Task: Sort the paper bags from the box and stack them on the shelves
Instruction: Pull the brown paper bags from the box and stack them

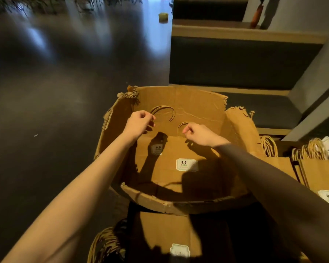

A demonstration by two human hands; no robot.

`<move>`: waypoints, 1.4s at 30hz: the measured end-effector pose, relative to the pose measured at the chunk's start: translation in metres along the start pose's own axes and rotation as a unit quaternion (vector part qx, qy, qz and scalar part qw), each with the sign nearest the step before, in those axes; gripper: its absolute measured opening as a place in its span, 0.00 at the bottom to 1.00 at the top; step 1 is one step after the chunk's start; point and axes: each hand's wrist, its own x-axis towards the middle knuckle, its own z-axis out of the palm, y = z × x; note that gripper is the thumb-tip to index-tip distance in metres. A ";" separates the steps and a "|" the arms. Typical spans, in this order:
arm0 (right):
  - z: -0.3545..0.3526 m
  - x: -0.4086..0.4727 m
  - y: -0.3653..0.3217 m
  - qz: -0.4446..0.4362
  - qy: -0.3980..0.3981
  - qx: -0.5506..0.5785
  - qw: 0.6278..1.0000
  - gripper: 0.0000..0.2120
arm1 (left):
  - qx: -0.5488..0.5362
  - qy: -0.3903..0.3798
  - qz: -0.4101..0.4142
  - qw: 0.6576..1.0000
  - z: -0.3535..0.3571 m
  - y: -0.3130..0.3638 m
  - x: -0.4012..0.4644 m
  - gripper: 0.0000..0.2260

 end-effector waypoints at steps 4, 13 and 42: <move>0.023 0.047 0.011 0.021 -0.049 -0.037 0.998 0.14 | 0.016 0.002 -0.021 1.000 0.001 -0.012 0.027 0.10; 0.077 0.112 0.023 0.037 -0.115 -0.126 0.985 0.24 | 0.022 0.050 -0.072 0.996 -0.004 -0.038 0.047 0.11; 0.078 0.123 -0.005 -0.125 -0.035 -0.303 0.944 0.15 | 0.000 0.053 -0.093 0.994 -0.008 -0.044 0.041 0.11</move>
